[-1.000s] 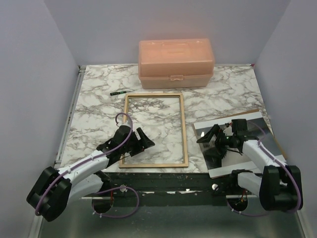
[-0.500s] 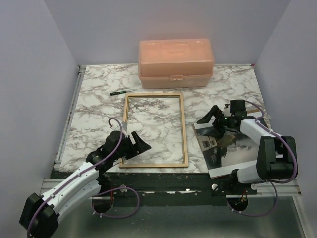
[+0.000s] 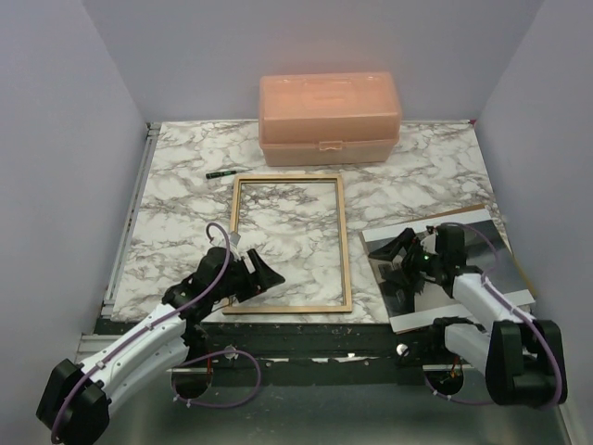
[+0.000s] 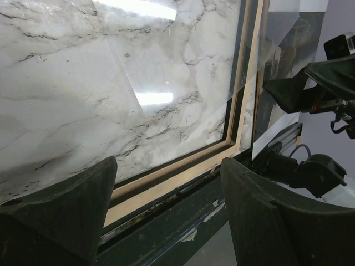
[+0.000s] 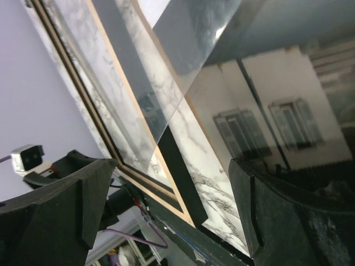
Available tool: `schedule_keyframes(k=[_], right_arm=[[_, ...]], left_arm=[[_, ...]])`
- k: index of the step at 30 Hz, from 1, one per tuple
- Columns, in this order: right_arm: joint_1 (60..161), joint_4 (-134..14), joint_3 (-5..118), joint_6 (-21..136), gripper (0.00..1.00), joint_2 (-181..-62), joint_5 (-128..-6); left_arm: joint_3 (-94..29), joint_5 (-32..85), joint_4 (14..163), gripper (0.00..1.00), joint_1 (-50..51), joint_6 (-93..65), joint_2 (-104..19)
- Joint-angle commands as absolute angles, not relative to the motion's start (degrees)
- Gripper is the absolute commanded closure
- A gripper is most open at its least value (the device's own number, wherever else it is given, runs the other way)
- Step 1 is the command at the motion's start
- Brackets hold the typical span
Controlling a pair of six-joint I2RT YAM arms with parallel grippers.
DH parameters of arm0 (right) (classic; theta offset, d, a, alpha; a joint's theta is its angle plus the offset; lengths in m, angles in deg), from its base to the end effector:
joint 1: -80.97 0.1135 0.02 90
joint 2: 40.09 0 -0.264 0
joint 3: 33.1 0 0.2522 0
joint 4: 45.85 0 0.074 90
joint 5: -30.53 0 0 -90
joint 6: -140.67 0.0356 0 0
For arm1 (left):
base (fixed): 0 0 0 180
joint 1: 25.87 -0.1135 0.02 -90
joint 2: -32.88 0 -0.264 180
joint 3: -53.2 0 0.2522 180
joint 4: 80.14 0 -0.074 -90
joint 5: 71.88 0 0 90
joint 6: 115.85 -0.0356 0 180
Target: Put the photo into the frame
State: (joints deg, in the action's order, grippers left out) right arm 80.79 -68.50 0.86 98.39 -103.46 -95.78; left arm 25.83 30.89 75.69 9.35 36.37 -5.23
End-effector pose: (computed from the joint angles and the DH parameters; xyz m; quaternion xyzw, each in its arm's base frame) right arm 0.1846 0.0205 0.1447 0.2722 0.8624 0.3942 0.1639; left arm 0.1174 -0.0925 0.1672 -0.1557 0.8688 -0.4104 0.2291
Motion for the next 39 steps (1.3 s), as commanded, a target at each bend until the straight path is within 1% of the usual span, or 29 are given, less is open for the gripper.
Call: schedule_keyframes(k=[1,3,5,9,12,18,20,22,26,29,34,39], right_arm=[[80.97,-54.36,-7.84,111.88,0.06,-94.01,-98.77],[80.97,-53.25,-9.20,113.93,0.08,-91.80,-97.77],[80.97,-51.95,-9.70,114.81,0.11,-92.12,-97.44],[82.25,-43.84,-12.13,118.18,0.22,-96.52,-98.57],[84.37,-39.41,-12.66,119.74,0.25,-100.41,-97.92],[96.09,-32.40,-11.31,124.10,0.34,-106.82,-88.94],[97.89,-30.67,-10.61,125.00,0.42,-109.41,-87.20],[98.57,-28.91,-10.55,125.95,0.44,-111.69,-86.12],[99.14,-26.34,-11.78,127.23,0.44,-114.59,-83.67],[99.12,-21.75,-13.17,127.65,0.44,-116.40,-82.38],[99.19,-14.02,-11.86,127.90,0.44,-121.31,-82.93],[99.13,-6.71,-9.79,130.42,0.49,-124.58,-84.24]], left_arm=[[22.77,33.04,78.71,0.23,9.55,36.14,-7.87],[21.71,33.23,78.63,0.23,9.60,35.70,-9.07],[21.34,33.58,79.14,0.23,9.63,35.76,-9.96],[21.77,34.21,80.82,0.23,9.74,36.72,-10.11],[21.95,33.99,80.81,0.23,9.82,37.13,-9.56],[20.85,33.62,79.73,0.23,9.82,36.82,-9.35],[20.34,33.67,79.20,0.23,9.80,36.58,-9.35],[20.05,33.63,78.96,0.23,9.82,36.43,-9.26],[19.63,33.59,78.76,0.23,9.82,36.12,-9.47],[19.09,33.60,78.64,0.23,9.78,35.77,-9.94],[18.39,34.05,78.54,0.23,9.82,35.33,-10.89],[19.81,33.94,79.15,0.24,9.79,36.10,-9.79]])
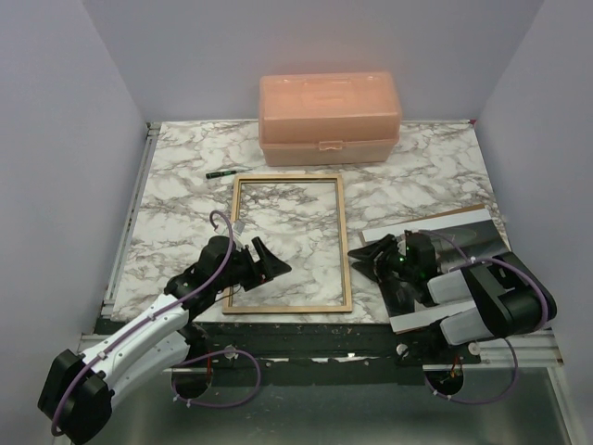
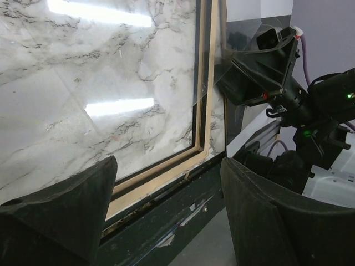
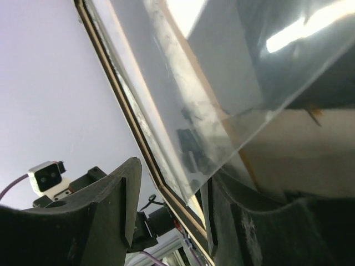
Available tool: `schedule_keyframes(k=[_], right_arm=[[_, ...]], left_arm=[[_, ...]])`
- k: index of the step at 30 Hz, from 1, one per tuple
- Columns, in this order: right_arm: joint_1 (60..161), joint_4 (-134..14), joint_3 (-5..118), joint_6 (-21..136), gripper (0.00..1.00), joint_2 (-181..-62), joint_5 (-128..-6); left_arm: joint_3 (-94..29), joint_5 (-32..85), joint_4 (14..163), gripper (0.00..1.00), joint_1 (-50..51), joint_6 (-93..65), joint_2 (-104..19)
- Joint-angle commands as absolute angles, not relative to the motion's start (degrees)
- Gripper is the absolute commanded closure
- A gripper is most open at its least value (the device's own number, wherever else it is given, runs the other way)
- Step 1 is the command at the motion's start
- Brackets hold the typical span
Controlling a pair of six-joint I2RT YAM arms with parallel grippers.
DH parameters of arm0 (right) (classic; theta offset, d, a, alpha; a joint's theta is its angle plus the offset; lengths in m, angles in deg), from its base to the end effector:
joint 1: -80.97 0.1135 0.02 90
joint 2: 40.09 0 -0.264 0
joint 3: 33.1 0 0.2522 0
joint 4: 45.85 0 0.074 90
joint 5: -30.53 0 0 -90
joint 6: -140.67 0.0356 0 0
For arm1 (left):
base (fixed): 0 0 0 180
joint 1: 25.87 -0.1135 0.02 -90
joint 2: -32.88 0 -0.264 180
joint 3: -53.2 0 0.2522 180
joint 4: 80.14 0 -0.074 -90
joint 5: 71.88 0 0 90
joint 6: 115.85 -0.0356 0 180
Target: Put the photo into the frame
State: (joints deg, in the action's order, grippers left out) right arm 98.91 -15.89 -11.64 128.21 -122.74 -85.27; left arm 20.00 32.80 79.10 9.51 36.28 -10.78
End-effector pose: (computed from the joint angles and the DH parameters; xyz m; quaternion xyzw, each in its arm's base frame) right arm 0.1840 0.0759 0.0994 0.3270 0.7915 0.4848 0.1777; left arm 0.1332 -0.1056 0.1938 -0.1389 0.8552 -0.4394 0.2372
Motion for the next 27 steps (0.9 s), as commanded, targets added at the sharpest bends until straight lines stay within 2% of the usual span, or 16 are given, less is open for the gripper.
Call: schedule_keyframes(k=[1,9,19,27], right_arm=[[99.15,-5.93,-9.45,130.85,0.51,-124.56,-84.40],[99.10,-7.41,-8.43,131.85,0.65,-120.21,-81.75],[99.14,-15.20,-4.89,129.38,0.98,-118.77,-83.20],[99.11,-34.07,2.61,121.19,1.00,-111.02,-91.93]], left_arm=[[20.16,33.89,79.16,0.24,9.79,36.28,-9.30],[21.68,33.44,76.30,0.24,9.82,36.32,-4.89],[20.02,32.13,70.96,0.24,9.82,35.19,-1.43],[13.31,28.92,61.47,0.24,9.82,31.52,0.41]])
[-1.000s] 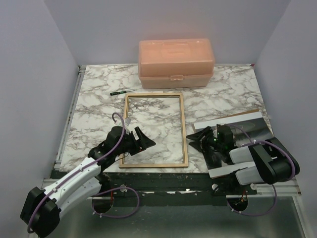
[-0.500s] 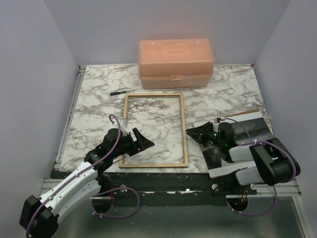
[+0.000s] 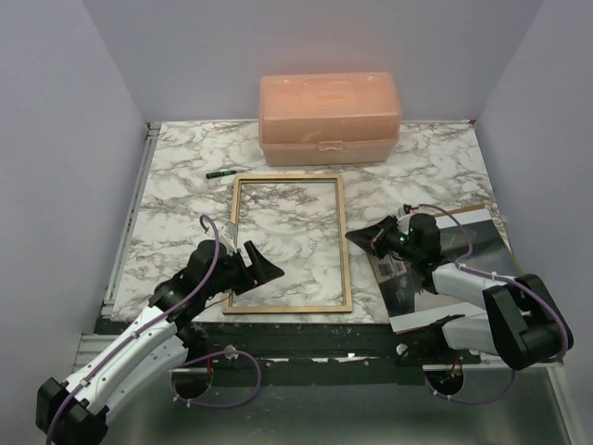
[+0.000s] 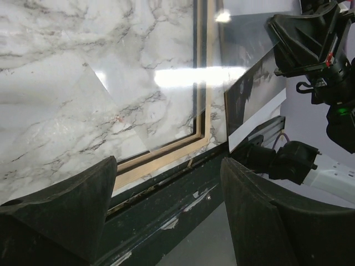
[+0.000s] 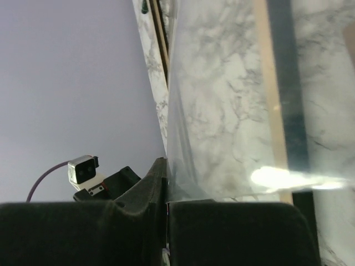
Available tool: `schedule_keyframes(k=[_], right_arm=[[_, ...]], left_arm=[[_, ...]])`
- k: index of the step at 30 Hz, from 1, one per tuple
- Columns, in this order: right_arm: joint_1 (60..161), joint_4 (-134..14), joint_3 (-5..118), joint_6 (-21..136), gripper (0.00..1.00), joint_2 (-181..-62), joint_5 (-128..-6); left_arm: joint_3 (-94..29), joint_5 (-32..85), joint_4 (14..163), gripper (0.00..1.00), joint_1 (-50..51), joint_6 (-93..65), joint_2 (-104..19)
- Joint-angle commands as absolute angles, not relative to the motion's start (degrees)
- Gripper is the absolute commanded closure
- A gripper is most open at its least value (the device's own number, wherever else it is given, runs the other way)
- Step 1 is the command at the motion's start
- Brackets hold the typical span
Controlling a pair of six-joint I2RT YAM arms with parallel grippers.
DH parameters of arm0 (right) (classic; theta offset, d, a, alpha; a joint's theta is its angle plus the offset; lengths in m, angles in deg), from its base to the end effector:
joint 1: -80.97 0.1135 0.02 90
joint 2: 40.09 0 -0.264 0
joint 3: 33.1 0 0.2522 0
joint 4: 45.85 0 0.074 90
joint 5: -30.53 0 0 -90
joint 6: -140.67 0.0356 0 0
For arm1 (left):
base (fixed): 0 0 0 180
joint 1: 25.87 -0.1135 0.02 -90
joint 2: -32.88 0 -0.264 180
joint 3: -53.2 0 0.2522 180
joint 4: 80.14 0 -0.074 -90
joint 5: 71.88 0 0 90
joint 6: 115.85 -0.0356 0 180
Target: Put the photo into the frame
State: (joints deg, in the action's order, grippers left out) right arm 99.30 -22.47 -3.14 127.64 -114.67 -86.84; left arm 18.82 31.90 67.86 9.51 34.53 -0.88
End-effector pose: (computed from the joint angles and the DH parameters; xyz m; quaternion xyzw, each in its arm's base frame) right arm 0.2111 0.0872 0.1526 0.2762 0.7646 0.5370 0.2253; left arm 0.1136 -0.0911 0.2064 -0.1300 0.8579 -0.4306 0.2484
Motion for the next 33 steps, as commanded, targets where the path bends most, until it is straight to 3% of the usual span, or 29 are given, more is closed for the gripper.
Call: schedule_keyframes(k=[1,13,20,29,33], right_arm=[[99.12,-37.17,4.42,119.09,1.00,-110.05,-92.95],[99.16,-73.56,18.86,92.73,1.00,-110.93,-106.42],[99.15,-83.13,20.83,82.42,1.00,-113.37,-107.51],[99.08,-89.80,26.69,77.21,0.91,-123.11,-92.67],[98.74,-89.52,31.00,76.38,0.80,-127.61,-85.77]], left_arm=[[12.35,28.49,60.27,0.24,9.79,31.23,0.62],[-2.58,22.54,46.16,0.25,9.80,27.02,3.34],[-1.37,23.83,46.68,0.25,9.77,26.63,0.23],[1.73,24.97,47.96,0.25,9.82,25.56,-3.26],[2.57,25.52,48.56,0.25,9.81,25.16,-5.19]])
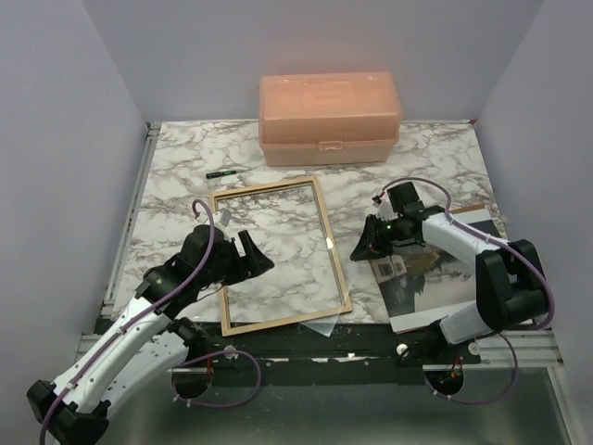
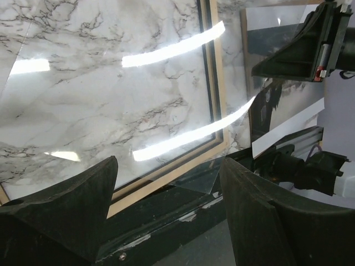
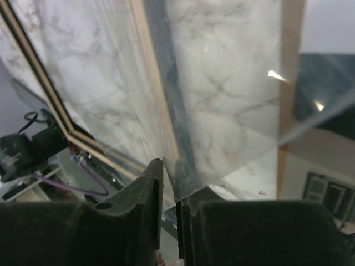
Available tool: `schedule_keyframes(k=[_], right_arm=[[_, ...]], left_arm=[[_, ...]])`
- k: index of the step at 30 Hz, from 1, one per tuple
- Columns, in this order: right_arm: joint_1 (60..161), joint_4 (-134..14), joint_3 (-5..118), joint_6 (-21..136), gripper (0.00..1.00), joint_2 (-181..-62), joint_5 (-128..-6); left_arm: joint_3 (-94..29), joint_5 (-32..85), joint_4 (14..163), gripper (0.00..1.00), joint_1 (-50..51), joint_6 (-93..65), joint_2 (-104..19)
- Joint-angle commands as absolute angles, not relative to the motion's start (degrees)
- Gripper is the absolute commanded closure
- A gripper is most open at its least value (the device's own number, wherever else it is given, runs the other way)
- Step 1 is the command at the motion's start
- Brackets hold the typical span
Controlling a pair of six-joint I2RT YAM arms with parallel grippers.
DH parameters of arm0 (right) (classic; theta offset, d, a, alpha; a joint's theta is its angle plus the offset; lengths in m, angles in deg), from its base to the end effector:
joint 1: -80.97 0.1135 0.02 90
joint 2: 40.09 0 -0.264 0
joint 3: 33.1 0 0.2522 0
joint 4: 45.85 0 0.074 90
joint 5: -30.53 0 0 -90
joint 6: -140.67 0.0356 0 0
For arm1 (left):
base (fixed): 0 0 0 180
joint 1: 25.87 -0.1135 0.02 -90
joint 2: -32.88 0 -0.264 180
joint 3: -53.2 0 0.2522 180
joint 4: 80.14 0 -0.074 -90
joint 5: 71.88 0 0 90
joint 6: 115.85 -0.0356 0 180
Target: Put the photo into the frame
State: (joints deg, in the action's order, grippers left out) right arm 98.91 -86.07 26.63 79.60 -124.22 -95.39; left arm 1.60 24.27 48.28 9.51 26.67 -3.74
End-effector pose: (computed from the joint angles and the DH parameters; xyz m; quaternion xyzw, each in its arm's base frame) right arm 0.2473 0.1020 0.1790 0.0214 0.9303 0.3591 0.0721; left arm 0.1116 -0.0839 0.2709 -0.1091 0.8857 -0.3459 0.2898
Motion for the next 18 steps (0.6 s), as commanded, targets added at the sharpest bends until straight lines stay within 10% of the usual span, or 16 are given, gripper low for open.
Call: schedule_keyframes(k=[1,4,11,18], right_arm=[[98.45,-89.44,31.94,75.90,0.79,-128.53,-84.55],[97.98,-88.99,35.49,74.96,0.78,-131.82,-82.54],[95.88,-88.17,36.75,77.89,0.19,-132.68,-76.10],[95.47,-82.17,25.15,85.19,0.07,-121.21,-78.45]], left_arm=[[2.87,25.52,48.73,0.25,9.82,25.20,-5.43],[4.22,25.82,49.80,0.25,9.82,26.05,-5.09],[5.82,25.94,50.12,0.25,9.82,26.87,-4.74],[7.26,25.93,50.27,0.25,9.82,28.02,-3.46]])
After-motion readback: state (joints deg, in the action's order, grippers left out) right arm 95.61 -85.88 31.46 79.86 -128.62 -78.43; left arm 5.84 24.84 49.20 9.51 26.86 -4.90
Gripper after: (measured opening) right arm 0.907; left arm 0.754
